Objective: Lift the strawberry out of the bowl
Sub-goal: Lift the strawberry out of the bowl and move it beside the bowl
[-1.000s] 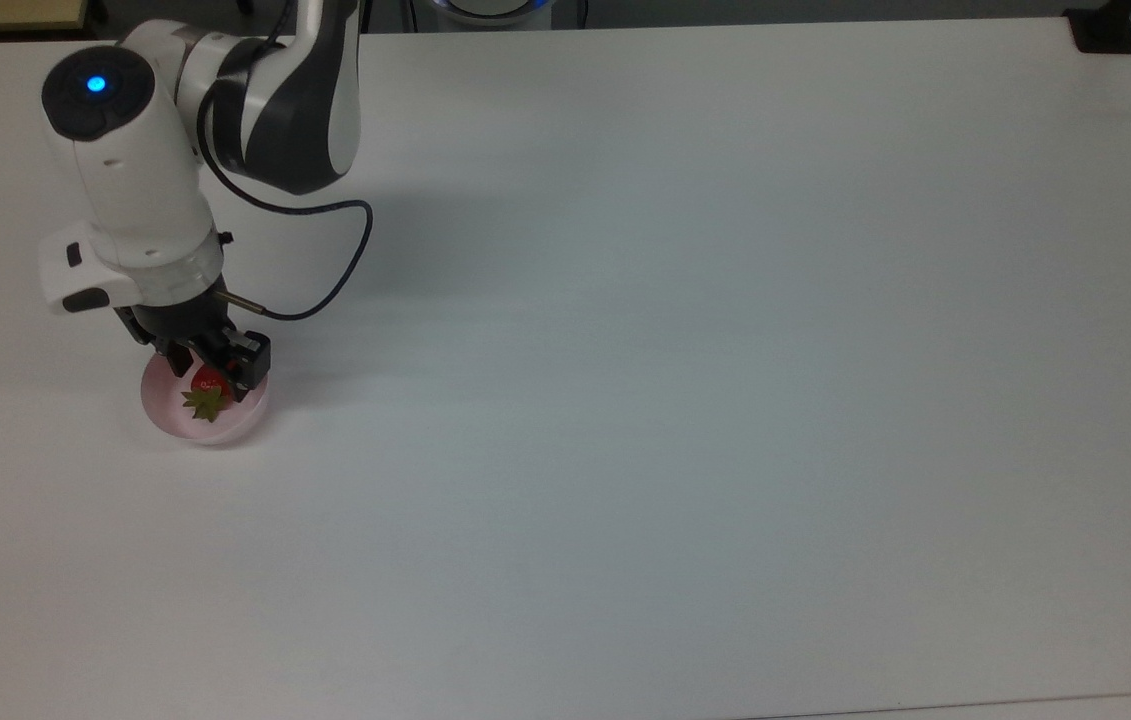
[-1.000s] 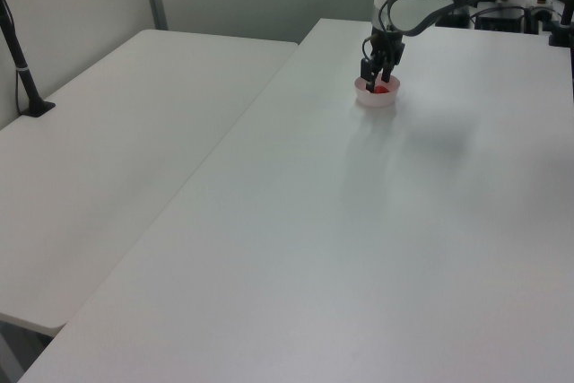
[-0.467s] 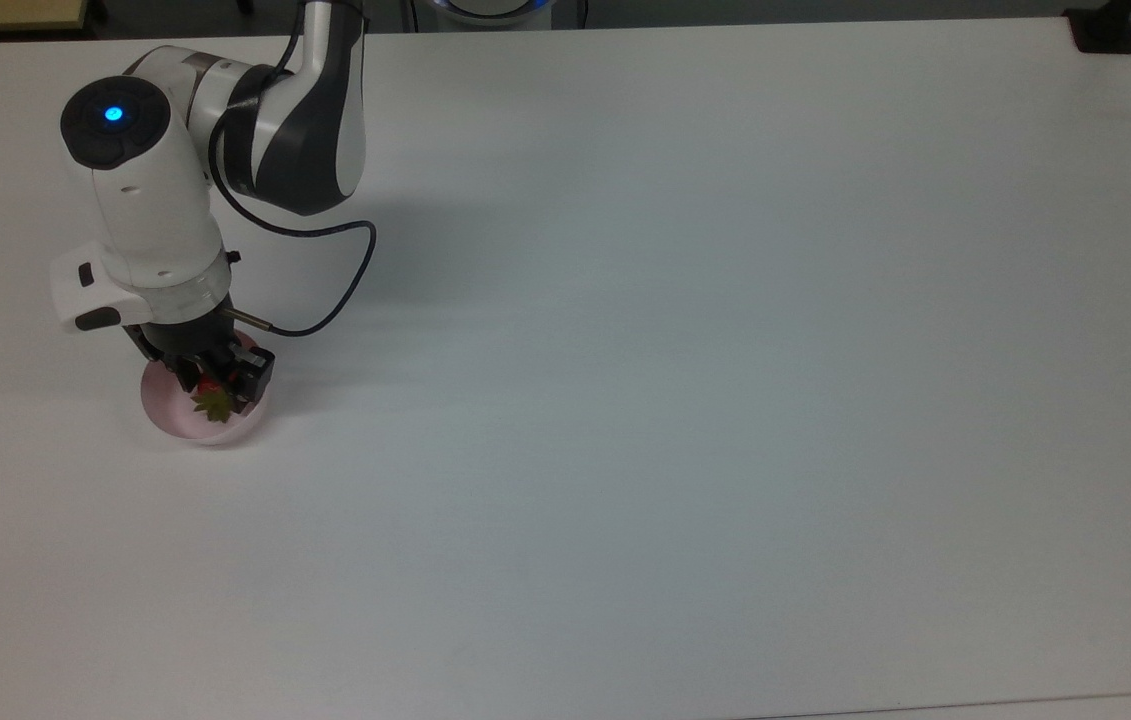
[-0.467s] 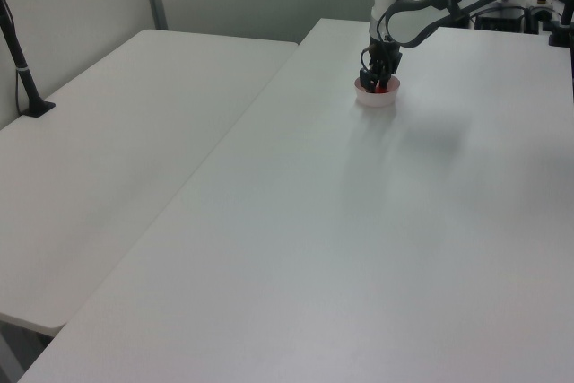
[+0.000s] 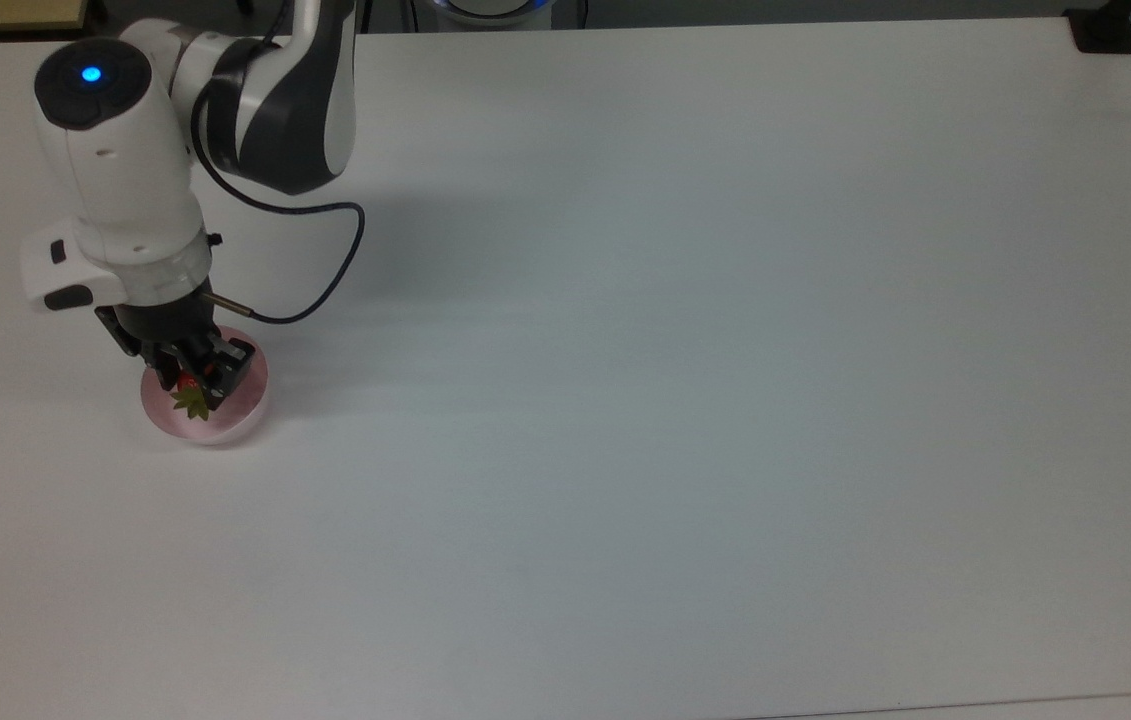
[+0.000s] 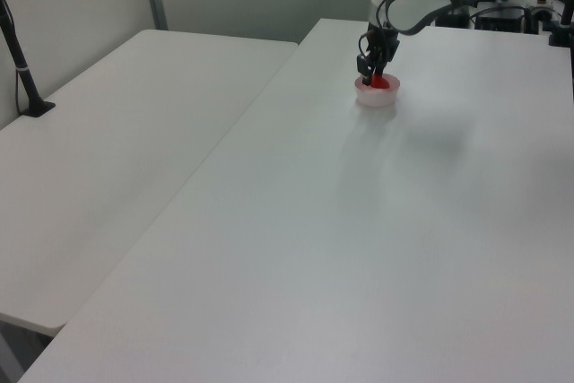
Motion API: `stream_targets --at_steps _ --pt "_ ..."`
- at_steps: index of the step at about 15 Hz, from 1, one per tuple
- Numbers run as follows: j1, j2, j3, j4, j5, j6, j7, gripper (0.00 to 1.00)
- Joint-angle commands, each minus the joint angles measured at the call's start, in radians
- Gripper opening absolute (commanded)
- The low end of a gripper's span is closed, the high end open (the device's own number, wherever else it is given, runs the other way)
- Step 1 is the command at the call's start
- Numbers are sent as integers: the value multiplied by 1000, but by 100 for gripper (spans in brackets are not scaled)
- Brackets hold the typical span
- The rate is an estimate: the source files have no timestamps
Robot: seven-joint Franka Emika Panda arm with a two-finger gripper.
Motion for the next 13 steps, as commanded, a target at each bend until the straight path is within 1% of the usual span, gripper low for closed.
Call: stream_targets --at_steps 1,2,4,6,9,12,13 --pt "-12 -69 -3 -2 -2 -111 10 16" --pt "-31 -80 -2 -2 -2 -120 -18 16" --pt "-54 -90 -2 -6 -1 -122 -117 16" --pt "-89 -89 -2 -13 -2 -122 -264 16" --pt "-149 -83 -5 -39 -5 -119 -432 18" --pt "-178 -66 -21 -51 -8 -112 -527 21" --pt "-181 -63 -29 -55 -10 -111 -539 26"
